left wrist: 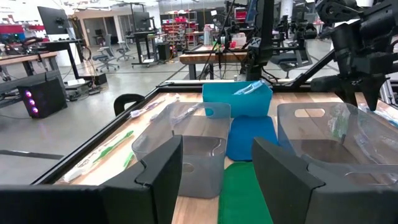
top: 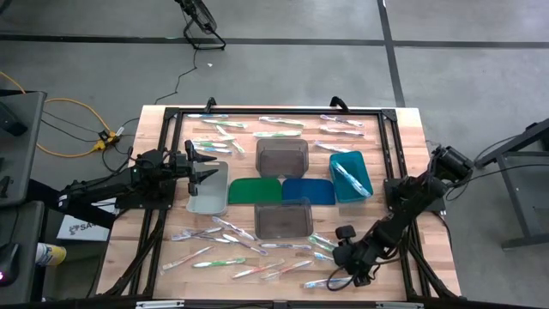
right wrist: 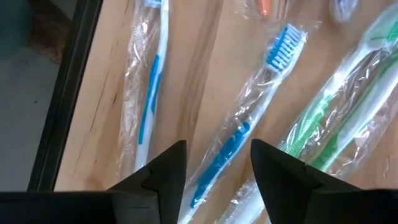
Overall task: Pick & Place Toothbrushes
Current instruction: Put the blue toothbrush into the blue bin
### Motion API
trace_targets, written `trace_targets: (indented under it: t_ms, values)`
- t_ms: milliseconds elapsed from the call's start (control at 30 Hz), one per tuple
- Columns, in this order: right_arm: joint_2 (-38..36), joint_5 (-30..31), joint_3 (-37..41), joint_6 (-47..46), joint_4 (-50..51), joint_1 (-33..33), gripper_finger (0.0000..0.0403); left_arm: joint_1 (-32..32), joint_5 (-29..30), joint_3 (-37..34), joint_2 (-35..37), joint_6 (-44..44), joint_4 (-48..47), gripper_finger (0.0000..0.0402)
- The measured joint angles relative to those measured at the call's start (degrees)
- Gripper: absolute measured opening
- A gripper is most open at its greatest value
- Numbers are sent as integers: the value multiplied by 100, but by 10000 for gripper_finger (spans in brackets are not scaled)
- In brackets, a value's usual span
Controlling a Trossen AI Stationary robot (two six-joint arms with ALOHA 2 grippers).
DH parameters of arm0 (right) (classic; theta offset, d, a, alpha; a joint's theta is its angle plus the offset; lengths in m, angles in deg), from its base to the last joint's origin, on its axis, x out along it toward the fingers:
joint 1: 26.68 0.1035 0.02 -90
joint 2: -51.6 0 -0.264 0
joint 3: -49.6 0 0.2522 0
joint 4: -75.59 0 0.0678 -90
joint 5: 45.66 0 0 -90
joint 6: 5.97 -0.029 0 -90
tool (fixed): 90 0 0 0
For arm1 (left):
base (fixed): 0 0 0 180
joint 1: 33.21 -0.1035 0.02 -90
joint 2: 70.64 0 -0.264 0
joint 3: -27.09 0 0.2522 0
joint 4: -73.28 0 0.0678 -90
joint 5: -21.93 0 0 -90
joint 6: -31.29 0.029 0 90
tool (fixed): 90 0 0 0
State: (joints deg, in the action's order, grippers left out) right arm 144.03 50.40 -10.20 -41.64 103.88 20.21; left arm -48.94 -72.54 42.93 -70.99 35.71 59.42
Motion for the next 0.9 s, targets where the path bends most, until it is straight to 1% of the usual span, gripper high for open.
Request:
trace_targets:
  t_ms: [200,367,467,567,700,833,900]
  values:
    - [247,-78,-1,55,-33,80,172,0,0,-1,-1,0,0,187]
    - [432,-19,-20,-215,-53,87,171,0,2,0,0,0,0,187]
    - [473,13,-24,-266,-43,89,160,0,0,-1,-1,0,0,187]
    - [478,45,-24,-355,-6,88,134,0,0,0,1,0,0,187]
    - [482,53,-17,-419,-10,83,82,0,0,-1,-1,0,0,187]
    - [480,77,-7,-799,-1,77,27,0,0,1,1,0,0,187]
    - [463,68,-5,-1026,-20,77,14,0,1,0,0,0,0,187]
